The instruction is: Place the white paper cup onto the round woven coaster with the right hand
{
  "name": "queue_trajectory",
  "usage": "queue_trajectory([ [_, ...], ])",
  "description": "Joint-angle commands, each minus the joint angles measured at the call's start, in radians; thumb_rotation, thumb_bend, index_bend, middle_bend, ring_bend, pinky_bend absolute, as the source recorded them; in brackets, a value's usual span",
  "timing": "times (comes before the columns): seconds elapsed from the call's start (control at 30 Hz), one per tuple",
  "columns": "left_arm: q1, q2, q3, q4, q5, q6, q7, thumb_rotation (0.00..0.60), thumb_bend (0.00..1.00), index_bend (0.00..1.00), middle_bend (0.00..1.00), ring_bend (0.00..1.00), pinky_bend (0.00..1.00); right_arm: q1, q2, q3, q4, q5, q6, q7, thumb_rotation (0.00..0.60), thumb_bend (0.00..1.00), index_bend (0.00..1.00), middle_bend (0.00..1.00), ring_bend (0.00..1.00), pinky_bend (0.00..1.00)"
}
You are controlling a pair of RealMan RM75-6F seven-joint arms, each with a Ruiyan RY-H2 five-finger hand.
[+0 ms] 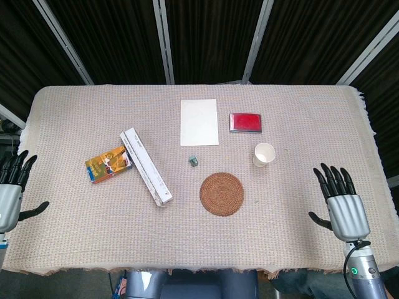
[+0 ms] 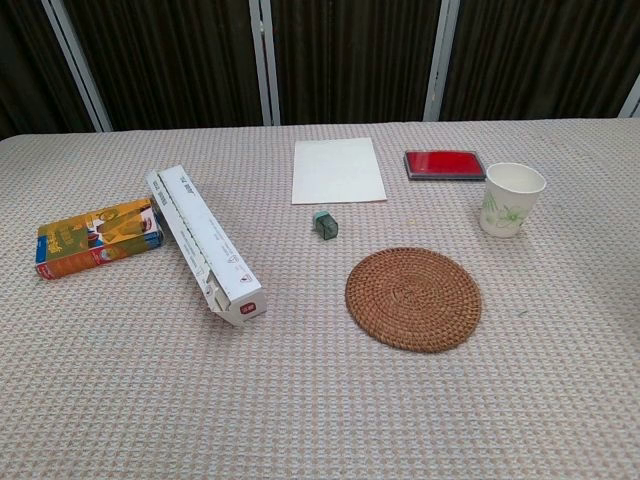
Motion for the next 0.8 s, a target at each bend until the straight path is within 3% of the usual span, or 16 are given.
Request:
queue_trajectory([
  [0.03,-0.001,0.002,0.001,-0.002,-0.004,-0.006,-0.002,0.600,0.00,0.00,0.00,0.00,0.00,-0.009,0.002,0.008,-0.003,-0.003,-0.010,-0.006,0.600,0.00,0.00,0.00,0.00,0.00],
  [0.2,0.002,0.007,0.004,-0.008,0.001,-0.005,-0.006,0.600,0.00,0.00,0.00,0.00,0.00,0.007,-0.006,0.020,0.000,-0.009,-0.046,-0.001,0.600,0.00,0.00,0.00,0.00,0.00],
  [0.4,-0.003,0.019,0.012,-0.016,0.003,-0.028,-0.019,0.600,0.00,0.00,0.00,0.00,0.00,0.095,-0.014,0.074,-0.010,0.029,-0.177,-0.079,0.600,0.00,0.00,0.00,0.00,0.00],
  [0.53,-0.012,0.018,0.007,-0.016,-0.011,-0.043,-0.008,0.600,0.00,0.00,0.00,0.00,0.00,0.206,-0.020,0.152,-0.059,0.163,-0.358,-0.129,0.600,0.00,0.00,0.00,0.00,0.00],
  [0.63,-0.019,0.004,-0.006,0.005,-0.025,-0.043,0.008,0.600,0.00,0.00,0.00,0.00,0.00,0.302,-0.039,0.223,-0.066,0.323,-0.503,-0.162,0.600,0.00,0.00,0.00,0.00,0.00],
  [0.8,-0.030,-0.020,-0.018,0.037,-0.054,-0.058,0.019,0.600,0.00,0.00,0.00,0.00,0.00,0.431,-0.109,0.278,0.026,0.527,-0.637,-0.244,0.600,0.01,0.00,0.00,0.00,0.00],
])
